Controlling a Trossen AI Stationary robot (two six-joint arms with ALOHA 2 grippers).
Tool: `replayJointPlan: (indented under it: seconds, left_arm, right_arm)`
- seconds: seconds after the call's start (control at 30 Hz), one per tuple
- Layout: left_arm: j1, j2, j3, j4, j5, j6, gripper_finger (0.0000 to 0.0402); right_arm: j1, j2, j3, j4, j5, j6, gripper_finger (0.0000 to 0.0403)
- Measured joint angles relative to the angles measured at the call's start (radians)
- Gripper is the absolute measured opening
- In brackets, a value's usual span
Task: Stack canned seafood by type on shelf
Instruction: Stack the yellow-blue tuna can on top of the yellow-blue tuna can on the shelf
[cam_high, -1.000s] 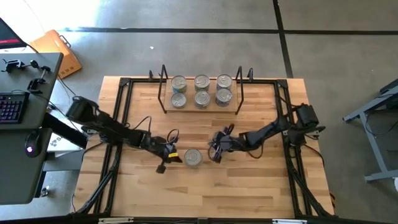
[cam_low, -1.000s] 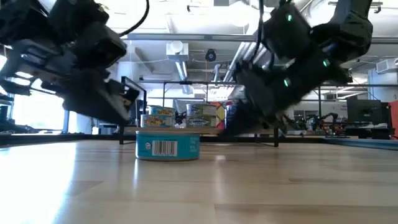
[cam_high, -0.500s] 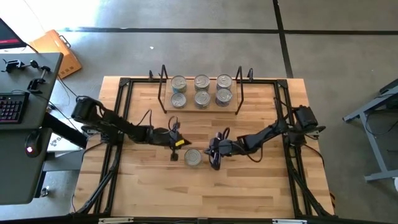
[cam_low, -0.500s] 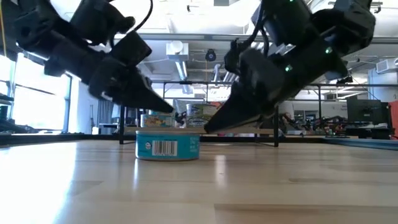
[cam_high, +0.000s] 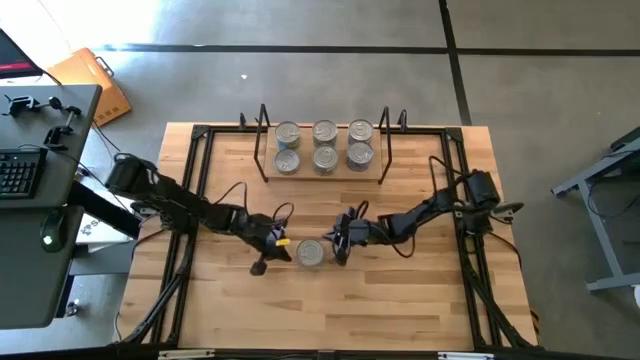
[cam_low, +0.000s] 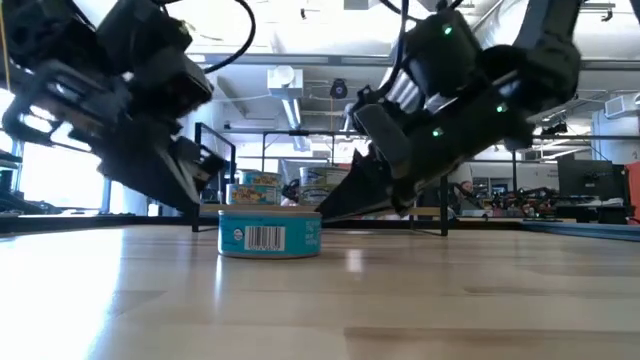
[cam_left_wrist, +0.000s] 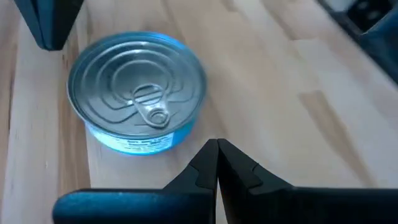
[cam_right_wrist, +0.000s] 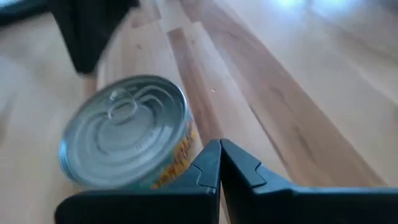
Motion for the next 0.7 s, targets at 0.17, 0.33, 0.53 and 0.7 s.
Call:
replayJointPlan:
  seconds: [0.17,0.33,0.53,0.7]
  left_arm:
    - [0.006,0.120,0.000,0.166,-0.150,-0.030,0.0000]
    - [0.045,0.132,-0.004,0.177,-0.271,-0.062,0.0000]
    - [0.065,-0.015,0.001,0.034,-0.657,-0.081,0.0000]
    - [0.043,-0.170,0.001,-0.132,-0.663,-0.047,0.0000]
  right_arm:
    - [-0.044,0.055,0.010,0.102,-0.140,-0.007,0.0000]
    - [-0.049,0.054,0.031,0.050,-0.187,-0.073,0.0000]
    - [-0.034,0.008,0.041,0.008,-0.175,0.000,0.0000]
    - [-0.016,0.008,0.040,0.008,-0.165,0.001,0.0000]
